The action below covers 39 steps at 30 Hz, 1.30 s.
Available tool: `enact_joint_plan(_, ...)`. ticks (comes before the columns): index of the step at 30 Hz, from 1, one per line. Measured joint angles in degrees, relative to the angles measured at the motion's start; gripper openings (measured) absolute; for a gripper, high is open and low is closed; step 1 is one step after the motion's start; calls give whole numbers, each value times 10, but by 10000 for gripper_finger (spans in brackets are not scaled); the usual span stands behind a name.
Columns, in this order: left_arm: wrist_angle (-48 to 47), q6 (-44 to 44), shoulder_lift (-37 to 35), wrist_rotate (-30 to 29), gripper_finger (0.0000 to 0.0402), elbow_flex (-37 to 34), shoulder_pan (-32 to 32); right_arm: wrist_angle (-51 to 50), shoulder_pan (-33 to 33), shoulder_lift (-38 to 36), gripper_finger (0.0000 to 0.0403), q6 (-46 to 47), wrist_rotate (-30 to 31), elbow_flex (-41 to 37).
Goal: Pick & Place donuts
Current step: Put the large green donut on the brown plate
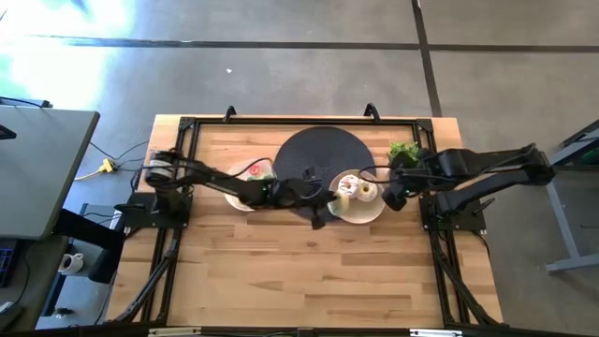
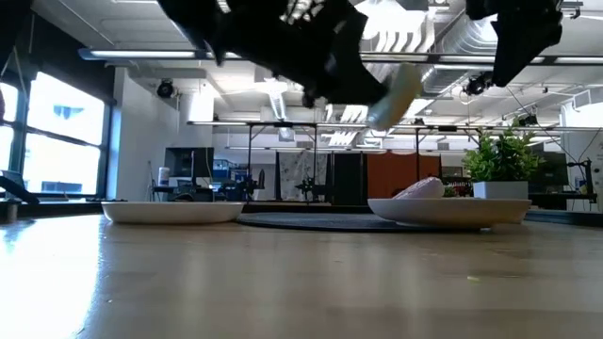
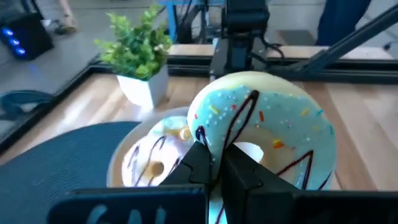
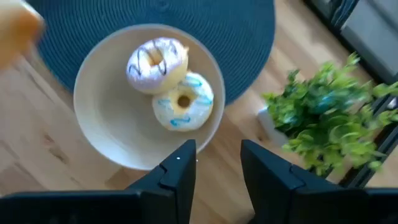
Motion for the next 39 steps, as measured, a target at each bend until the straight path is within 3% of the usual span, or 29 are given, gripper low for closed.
enact_joint_plan(9,-74,-54,131,28,4,141,26,2,19,-15,124,2,42,0)
enact_joint_plan(17,-161,-52,214,29,42,263,24,5,19,-12,124,-1,41,0)
enact_joint_plan(25,-182,4,225,26,78,295,31,6,19,-12,124,-2,42,0)
enact_joint_plan(34,-230,6,226,35,171,294,35,12,19,-12,124,-2,41,0)
enact_joint_plan(39,-261,6,224,37,200,293,35,14,19,-12,124,-2,41,0)
